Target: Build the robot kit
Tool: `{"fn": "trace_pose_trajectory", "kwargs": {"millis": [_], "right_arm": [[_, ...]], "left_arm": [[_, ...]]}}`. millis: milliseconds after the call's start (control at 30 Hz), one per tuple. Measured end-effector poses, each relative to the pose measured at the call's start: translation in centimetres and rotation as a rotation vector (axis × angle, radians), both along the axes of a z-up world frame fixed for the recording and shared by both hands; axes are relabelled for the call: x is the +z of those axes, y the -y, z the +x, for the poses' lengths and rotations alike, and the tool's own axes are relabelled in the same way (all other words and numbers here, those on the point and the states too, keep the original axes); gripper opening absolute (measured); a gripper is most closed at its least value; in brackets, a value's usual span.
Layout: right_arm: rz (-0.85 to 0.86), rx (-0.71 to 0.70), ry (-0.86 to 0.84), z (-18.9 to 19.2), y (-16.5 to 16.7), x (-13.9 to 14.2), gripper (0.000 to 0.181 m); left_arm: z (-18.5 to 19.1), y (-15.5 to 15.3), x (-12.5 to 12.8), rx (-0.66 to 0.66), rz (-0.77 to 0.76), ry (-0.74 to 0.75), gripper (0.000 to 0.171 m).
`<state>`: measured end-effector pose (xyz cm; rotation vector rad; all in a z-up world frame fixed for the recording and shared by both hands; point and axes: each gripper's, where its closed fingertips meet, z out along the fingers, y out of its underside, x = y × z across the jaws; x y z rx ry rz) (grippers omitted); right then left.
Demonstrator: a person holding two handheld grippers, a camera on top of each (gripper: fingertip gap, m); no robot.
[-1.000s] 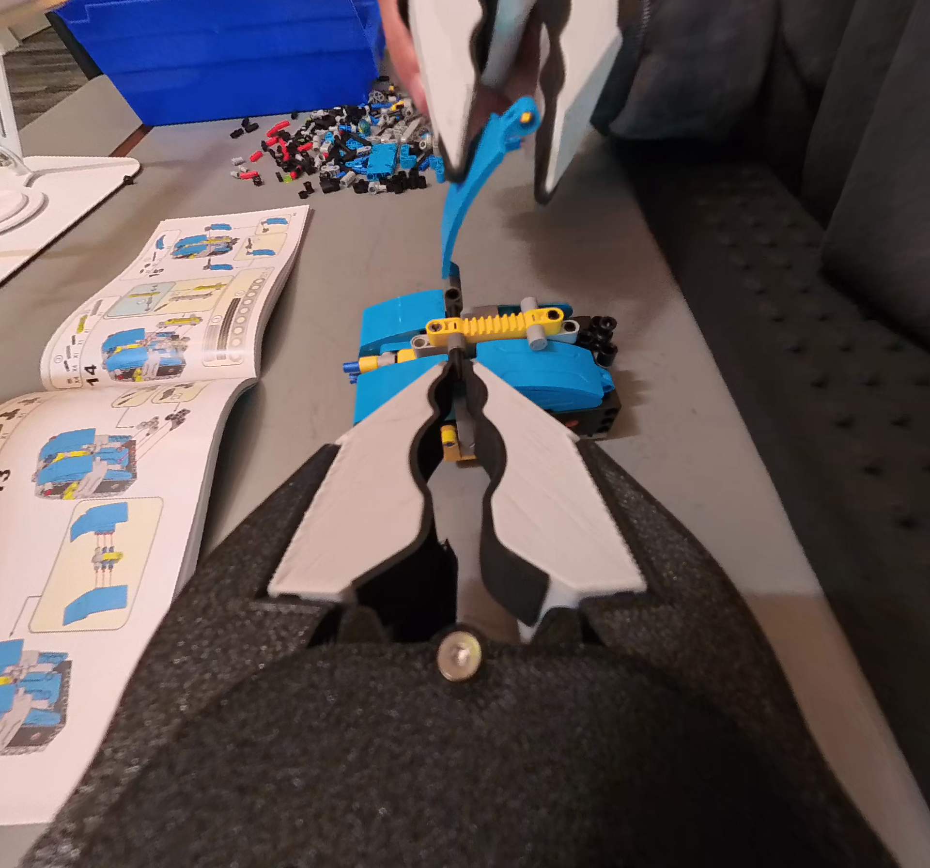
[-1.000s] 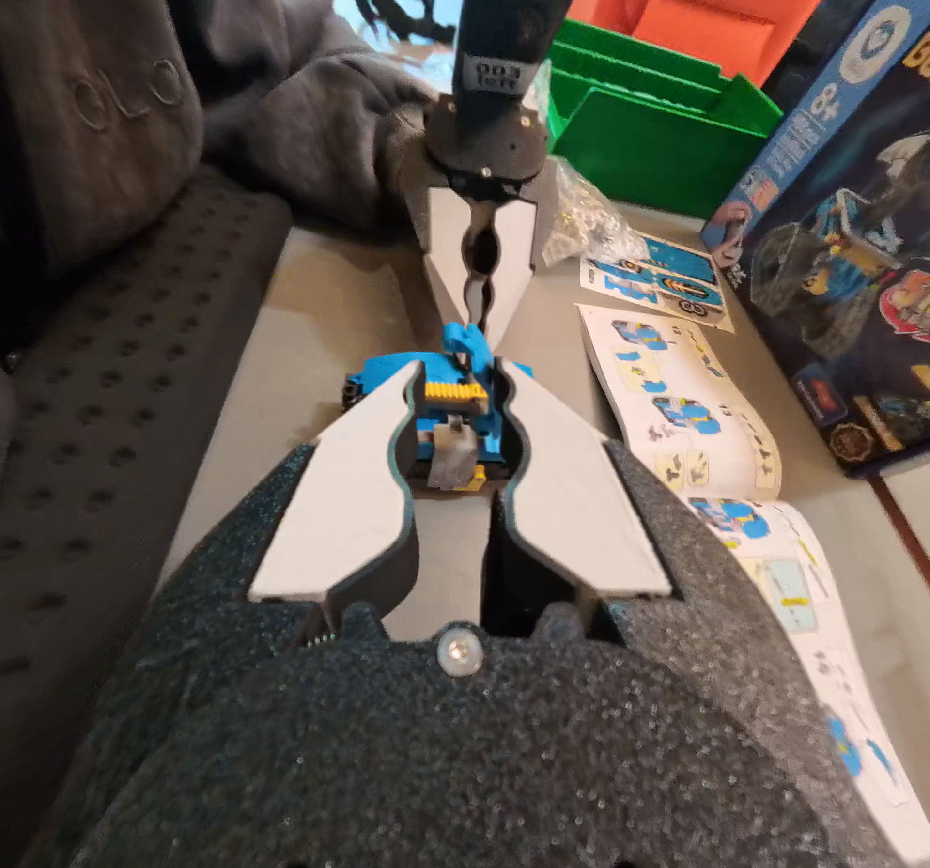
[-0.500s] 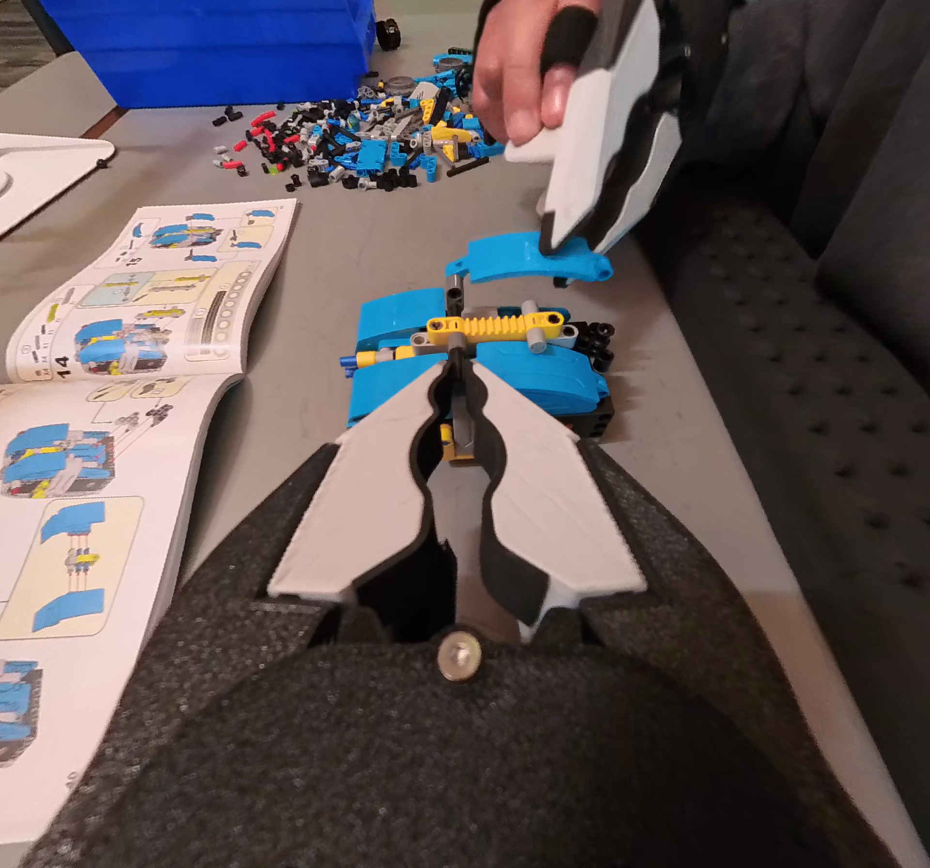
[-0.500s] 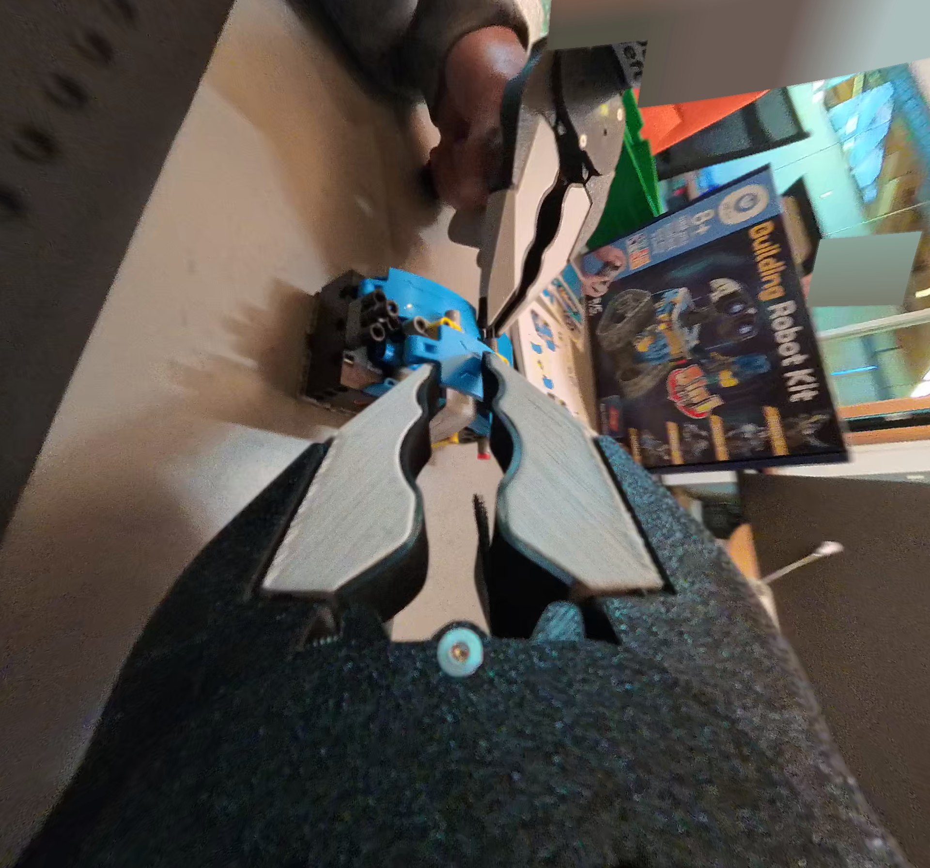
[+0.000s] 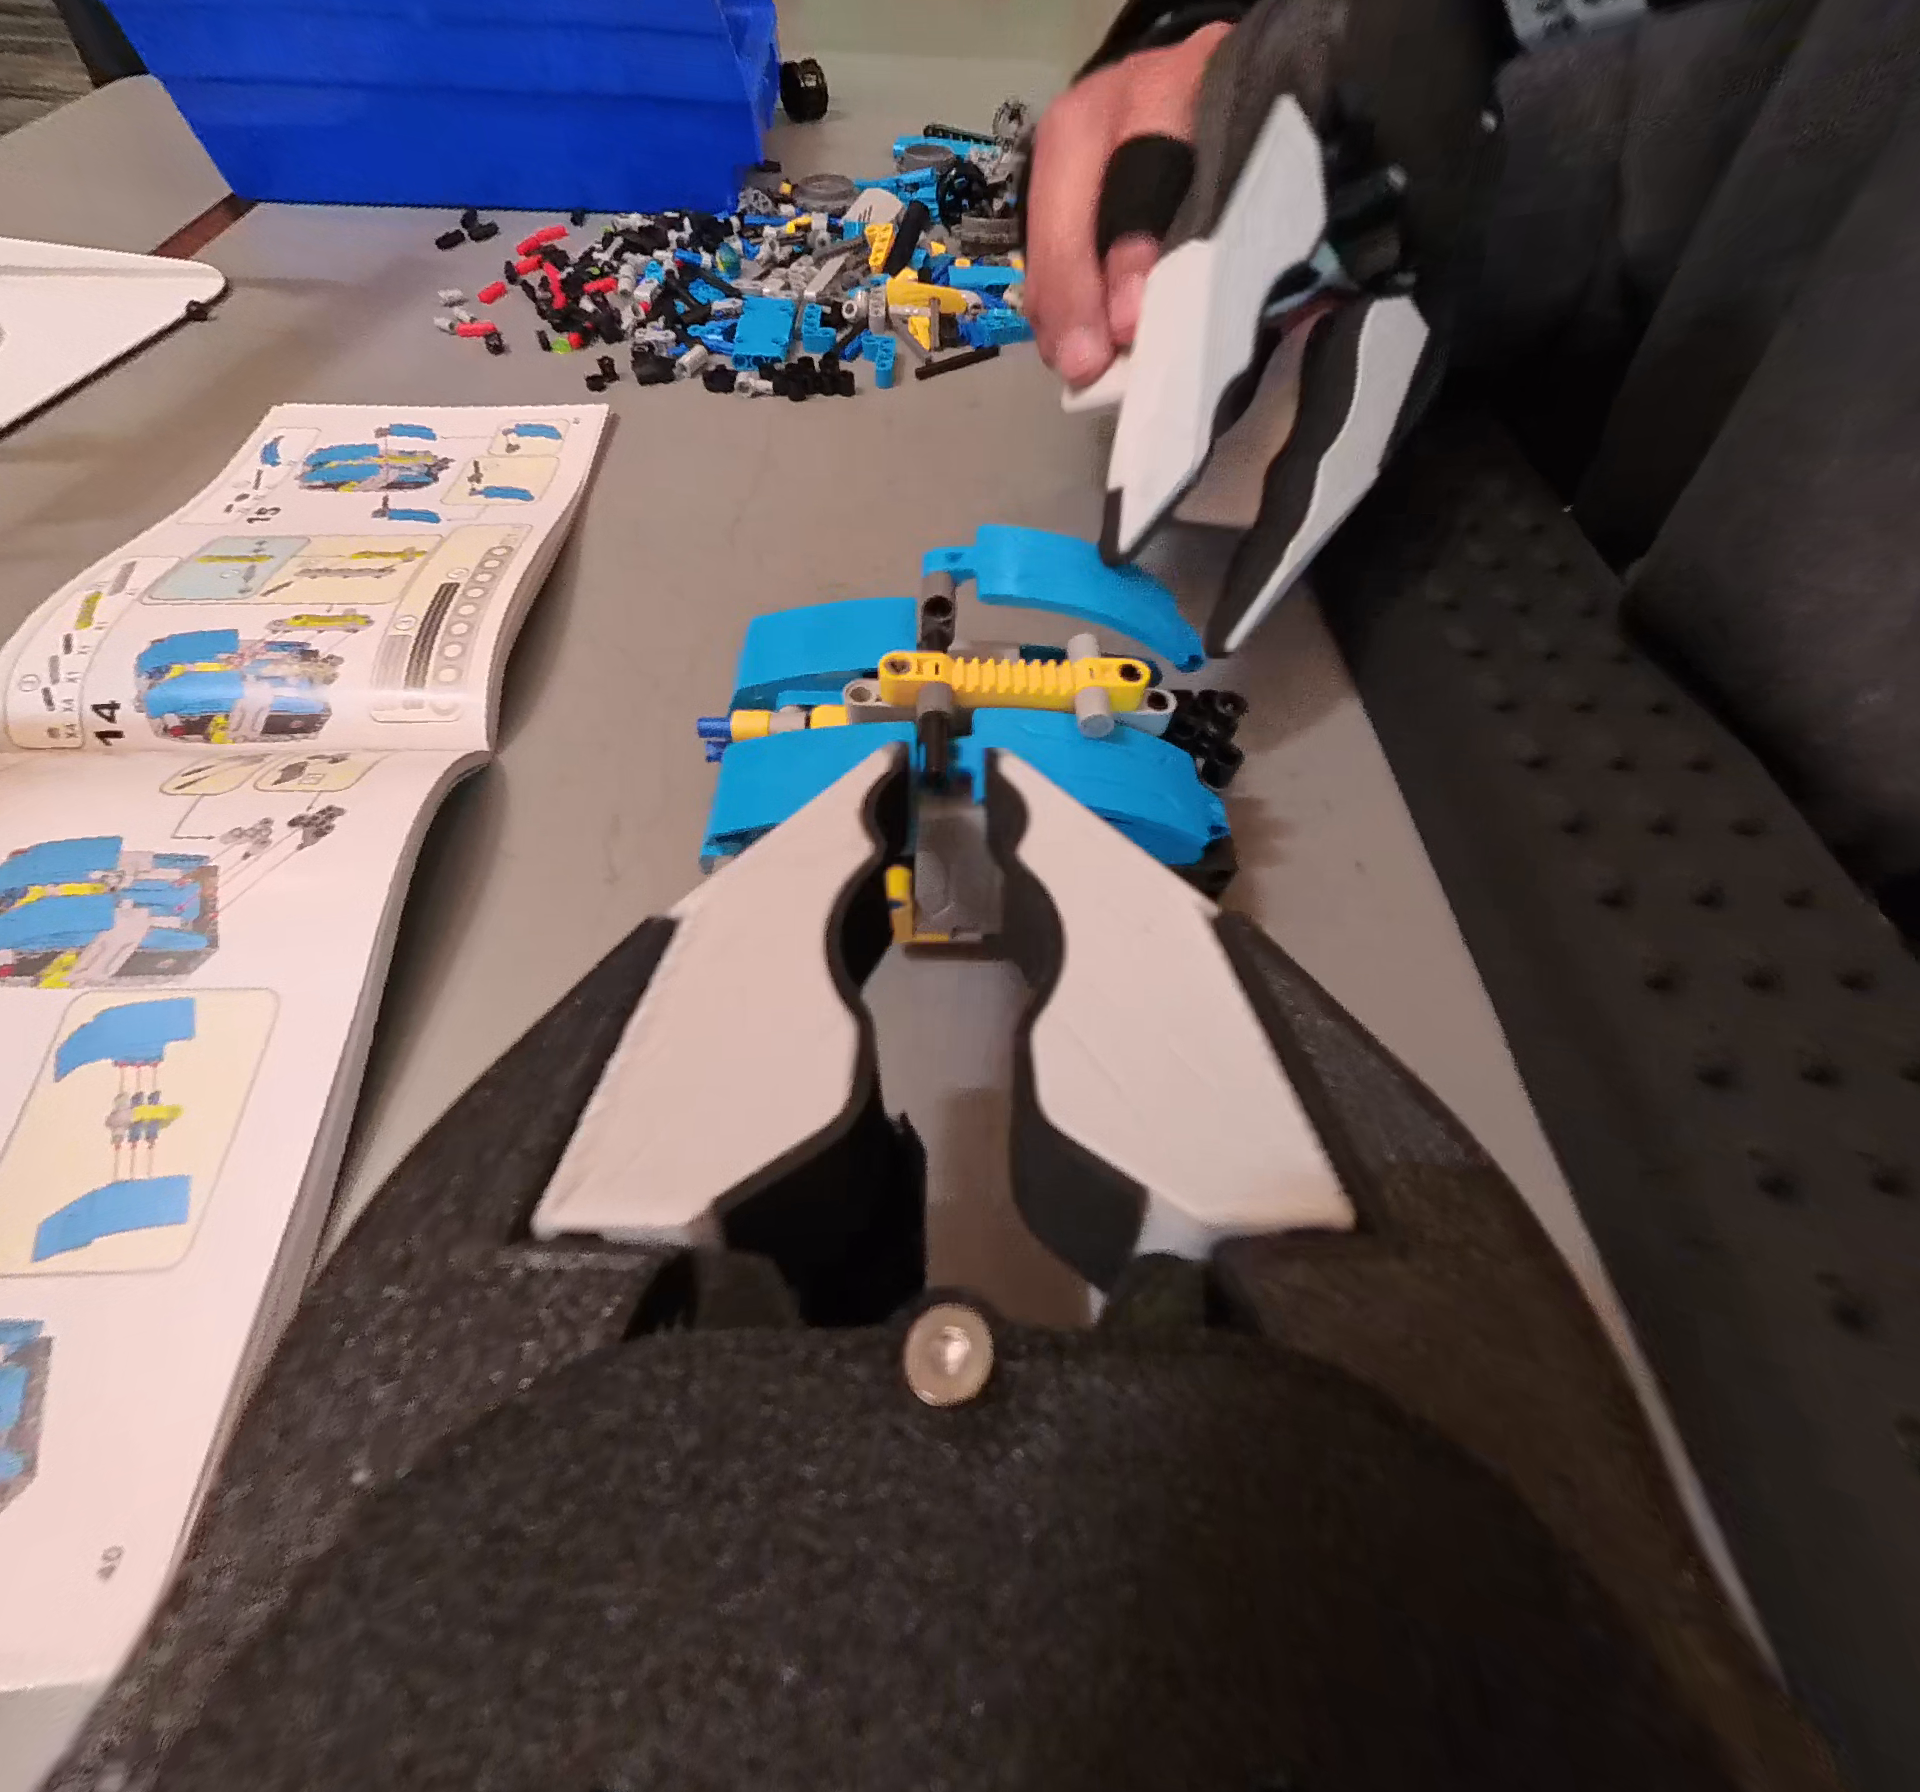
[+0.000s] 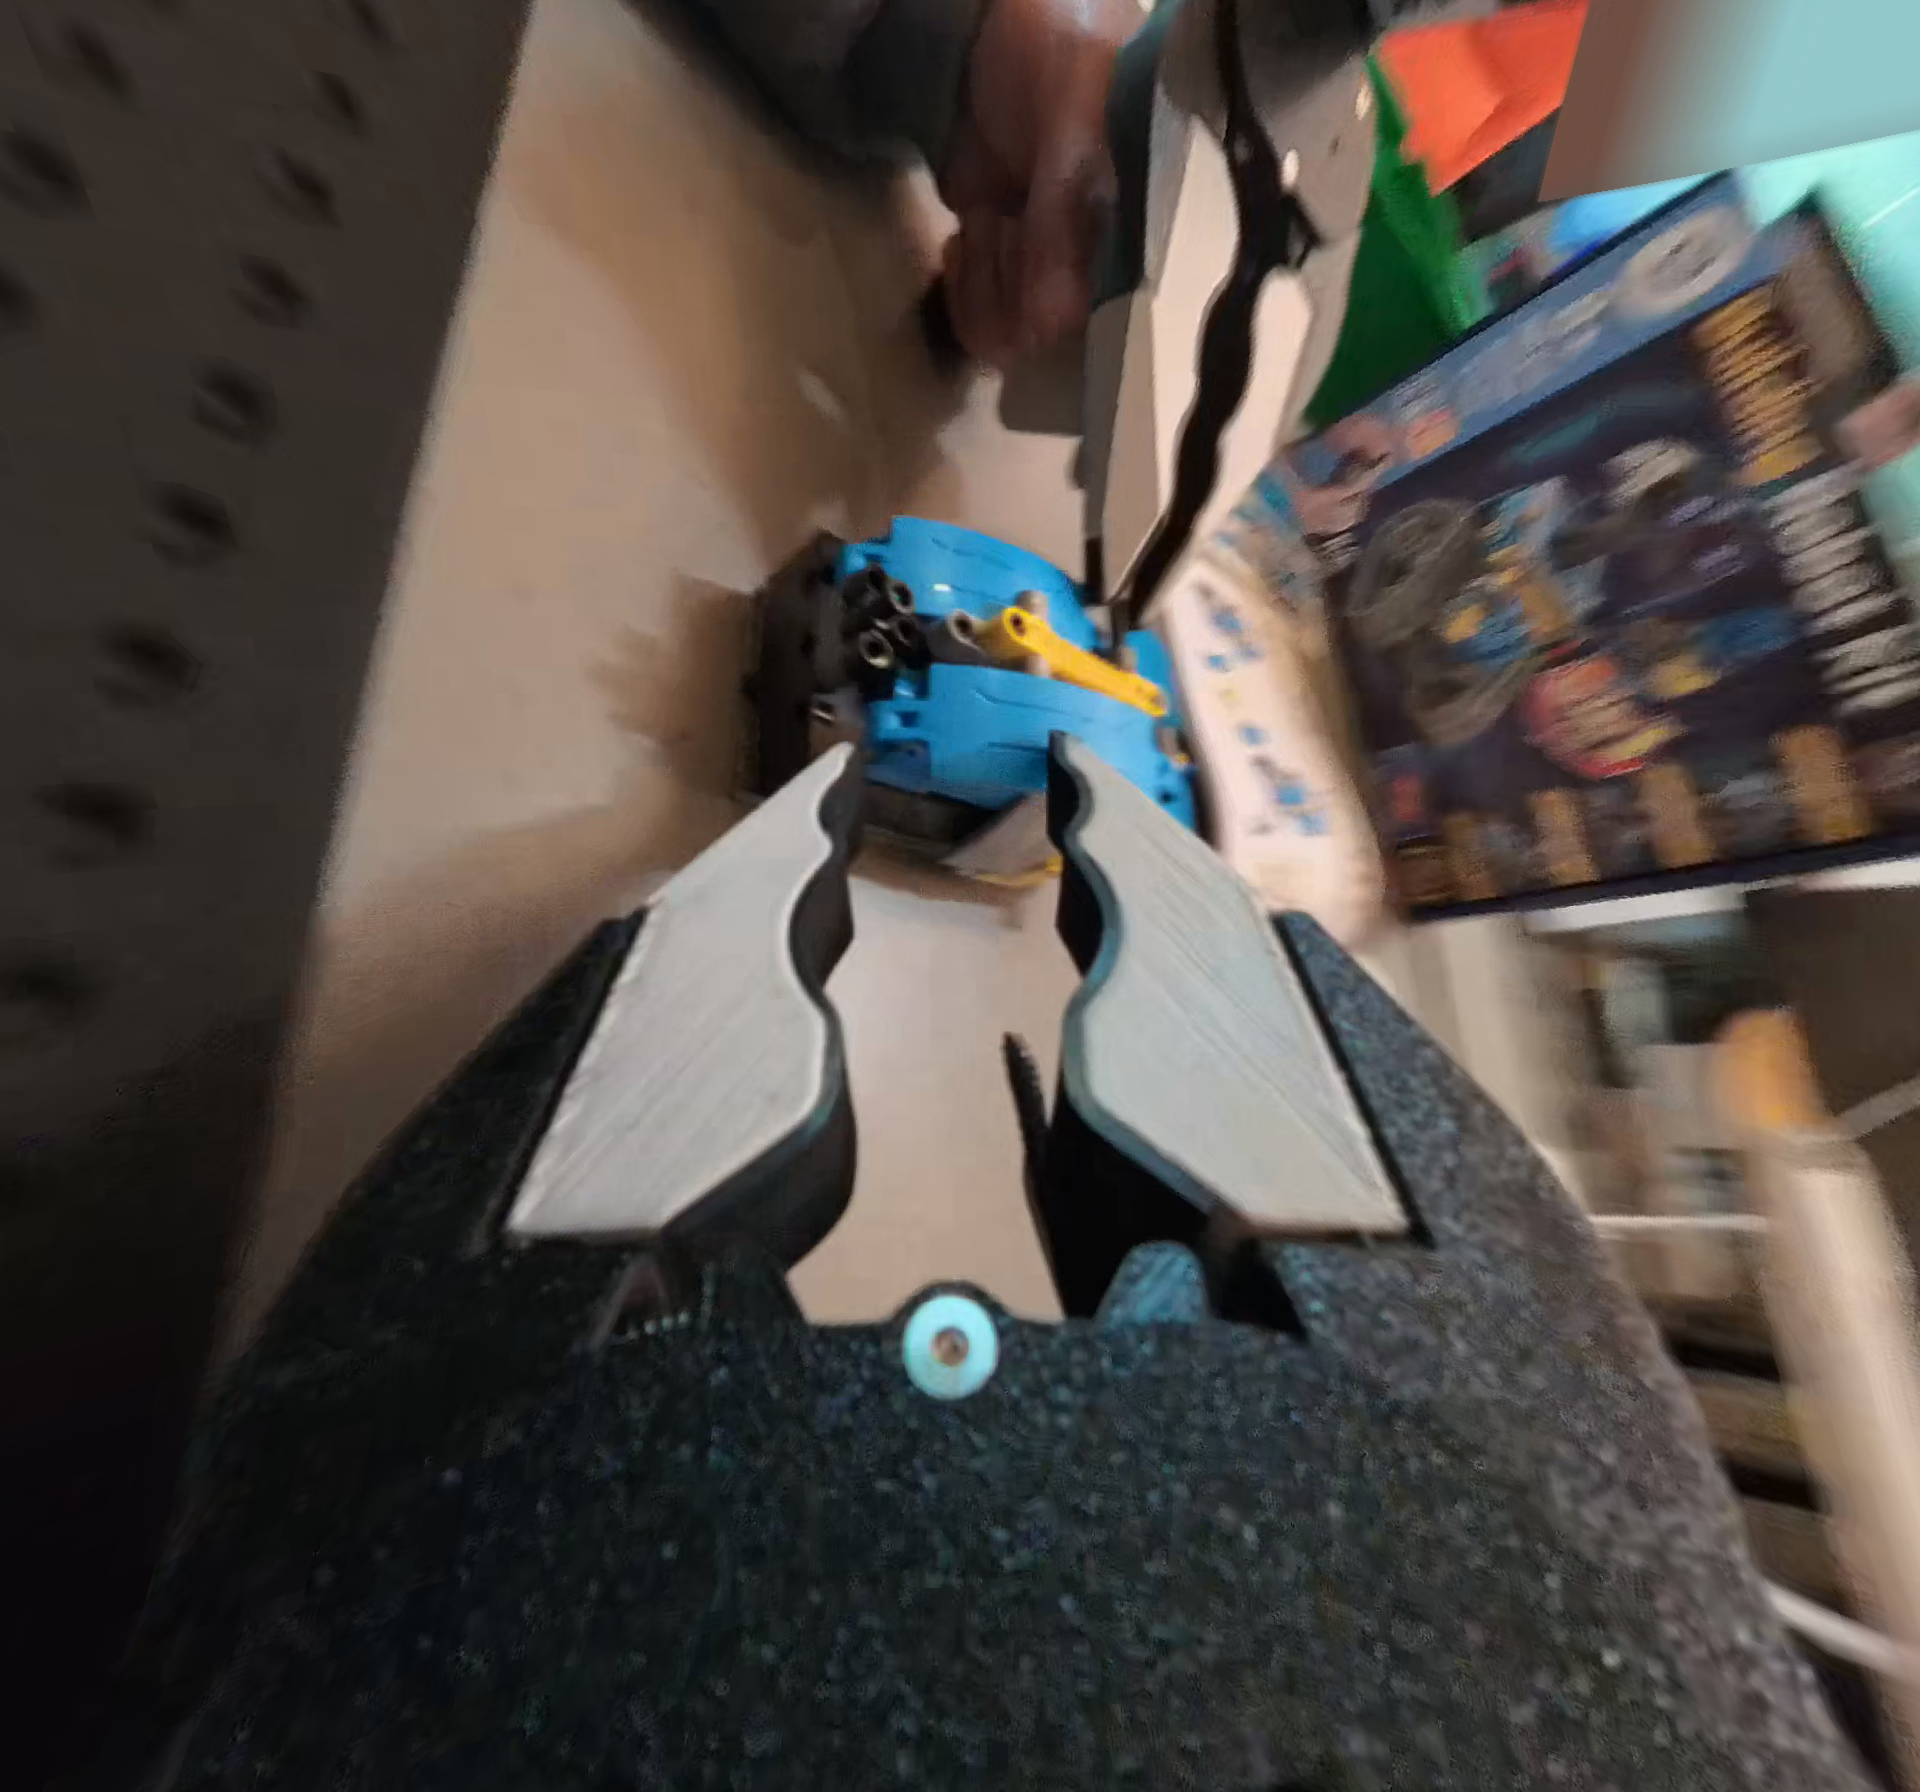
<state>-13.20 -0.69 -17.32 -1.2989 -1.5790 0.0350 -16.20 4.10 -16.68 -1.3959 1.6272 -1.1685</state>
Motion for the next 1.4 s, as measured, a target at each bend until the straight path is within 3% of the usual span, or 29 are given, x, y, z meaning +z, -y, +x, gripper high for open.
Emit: {"fn": "trace_pose_trajectory", "kwargs": {"millis": [100,167,267,333,467,633,833,1000,1167,1400], "right_arm": [[-0.373,-0.054,-0.212,-0.2,0.4,1.6,0.060],[-0.541,-0.106,-0.388,0.0,-1.0,3.4,0.070],[-0.658,-0.115,-0.518,0.2,-2.6,4.2,0.058],[-0.614,-0.149,-0.502,0.4,-3.7,3.6,0.047],[-0.591,-0.140,-0.359,-0.3,-3.2,0.7,0.045],[-0.577,-0.142,-0.362,-0.2,-3.2,0.4,0.043],[-0.681,-0.138,-0.398,-0.1,-3.2,0.3,0.043],[-0.729,-0.106,-0.537,0.3,-4.1,2.9,0.030],[-0.780,-0.135,-0.463,-0.3,-4.3,1.6,0.025],[-0.597,-0.159,-0.329,-0.4,-4.2,1.3,0.018]], "left_arm": [[-1.0,0.8,0.9,-0.031,-0.013,0.019,0.031],[-1.2,1.1,0.4,-0.041,0.055,-0.025,0.048],[-0.8,1.8,-0.7,-0.043,0.130,-0.071,0.060],[-0.5,2.1,-0.7,-0.044,0.110,-0.057,0.062],[-0.2,1.8,-0.7,-0.027,0.109,-0.052,0.061],[-0.1,1.8,-1.0,-0.013,0.160,-0.053,0.060],[-0.1,1.8,-0.7,-0.012,0.114,-0.043,0.058],[-0.1,1.1,-0.4,0.004,0.031,-0.027,0.055],[-0.1,1.0,-0.4,0.004,0.021,-0.026,0.055],[0.1,1.1,-0.7,0.022,0.100,-0.035,0.059]]}}
